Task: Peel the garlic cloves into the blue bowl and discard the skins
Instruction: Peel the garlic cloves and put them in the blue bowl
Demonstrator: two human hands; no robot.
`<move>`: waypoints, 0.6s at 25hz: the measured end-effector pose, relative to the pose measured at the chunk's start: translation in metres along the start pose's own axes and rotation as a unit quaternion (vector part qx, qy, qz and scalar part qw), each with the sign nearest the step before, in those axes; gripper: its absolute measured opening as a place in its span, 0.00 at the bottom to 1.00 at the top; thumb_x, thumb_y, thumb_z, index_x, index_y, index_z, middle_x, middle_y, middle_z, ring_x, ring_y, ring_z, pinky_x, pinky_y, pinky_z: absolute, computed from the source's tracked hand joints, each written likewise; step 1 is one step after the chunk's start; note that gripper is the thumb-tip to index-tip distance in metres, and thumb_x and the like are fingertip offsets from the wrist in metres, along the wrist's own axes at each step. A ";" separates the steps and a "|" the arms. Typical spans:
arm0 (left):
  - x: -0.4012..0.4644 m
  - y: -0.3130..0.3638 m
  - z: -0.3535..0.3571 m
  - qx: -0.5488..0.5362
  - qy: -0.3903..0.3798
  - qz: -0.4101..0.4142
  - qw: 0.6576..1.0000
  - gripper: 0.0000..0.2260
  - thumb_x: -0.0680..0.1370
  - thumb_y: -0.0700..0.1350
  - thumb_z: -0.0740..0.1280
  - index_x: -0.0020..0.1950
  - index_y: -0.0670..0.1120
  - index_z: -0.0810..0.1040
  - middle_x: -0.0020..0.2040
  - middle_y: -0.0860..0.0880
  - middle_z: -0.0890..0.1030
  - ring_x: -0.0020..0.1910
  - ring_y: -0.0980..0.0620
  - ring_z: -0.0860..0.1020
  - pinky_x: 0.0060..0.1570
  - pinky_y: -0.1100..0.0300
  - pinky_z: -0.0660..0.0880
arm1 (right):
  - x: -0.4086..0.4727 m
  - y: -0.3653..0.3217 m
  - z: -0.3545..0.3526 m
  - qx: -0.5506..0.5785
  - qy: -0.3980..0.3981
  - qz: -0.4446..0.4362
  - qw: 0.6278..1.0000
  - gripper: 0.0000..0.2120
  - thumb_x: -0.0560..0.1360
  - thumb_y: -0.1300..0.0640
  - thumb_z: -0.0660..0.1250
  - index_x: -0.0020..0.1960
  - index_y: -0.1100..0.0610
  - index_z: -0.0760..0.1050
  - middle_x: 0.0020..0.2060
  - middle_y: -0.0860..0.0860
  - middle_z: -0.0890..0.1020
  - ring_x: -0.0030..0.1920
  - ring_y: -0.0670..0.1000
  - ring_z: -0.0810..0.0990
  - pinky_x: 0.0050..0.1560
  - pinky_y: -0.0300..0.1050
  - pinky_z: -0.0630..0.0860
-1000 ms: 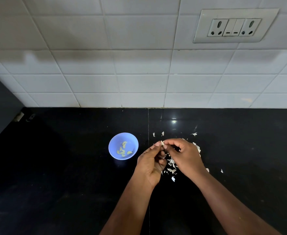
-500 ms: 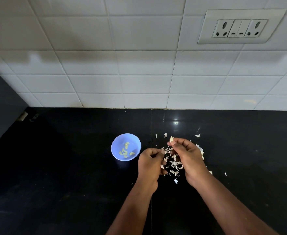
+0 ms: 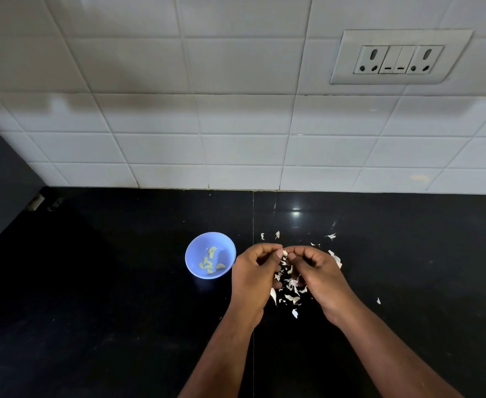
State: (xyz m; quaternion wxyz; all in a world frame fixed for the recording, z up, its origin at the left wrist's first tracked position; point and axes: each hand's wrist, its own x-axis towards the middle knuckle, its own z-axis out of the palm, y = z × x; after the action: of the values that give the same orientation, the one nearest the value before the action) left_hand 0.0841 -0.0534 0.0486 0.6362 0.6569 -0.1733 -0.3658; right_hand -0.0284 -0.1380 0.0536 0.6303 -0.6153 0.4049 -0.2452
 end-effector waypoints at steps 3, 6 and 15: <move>0.000 0.000 0.000 -0.012 0.010 -0.013 1.000 0.03 0.80 0.41 0.74 0.51 0.47 0.87 0.41 0.49 0.85 0.40 0.57 0.82 0.36 0.59 0.81 | -0.003 -0.004 0.000 -0.006 -0.007 -0.009 1.000 0.09 0.82 0.61 0.67 0.52 0.52 0.87 0.43 0.49 0.88 0.39 0.39 0.81 0.43 0.36 0.75; 0.000 -0.001 0.000 -0.017 0.025 -0.014 0.999 0.02 0.80 0.41 0.74 0.50 0.44 0.86 0.37 0.50 0.83 0.36 0.57 0.80 0.34 0.62 0.78 | -0.003 -0.003 -0.004 -0.119 0.005 -0.043 0.992 0.09 0.81 0.58 0.69 0.51 0.48 0.87 0.43 0.44 0.88 0.40 0.39 0.83 0.44 0.35 0.76; 0.000 -0.003 0.002 -0.085 -0.013 -0.082 0.993 0.03 0.80 0.39 0.73 0.50 0.41 0.86 0.41 0.44 0.84 0.38 0.54 0.80 0.34 0.59 0.78 | -0.005 -0.006 -0.002 -0.197 0.065 -0.061 0.976 0.07 0.74 0.56 0.73 0.38 0.49 0.84 0.33 0.48 0.83 0.31 0.44 0.76 0.36 0.46 0.74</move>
State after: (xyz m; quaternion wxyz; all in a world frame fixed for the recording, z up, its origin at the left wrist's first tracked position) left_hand 0.0821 -0.0545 0.0459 0.6554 0.6075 -0.0949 -0.4386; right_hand -0.0311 -0.1360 0.0606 0.4526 -0.7337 0.4475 -0.2378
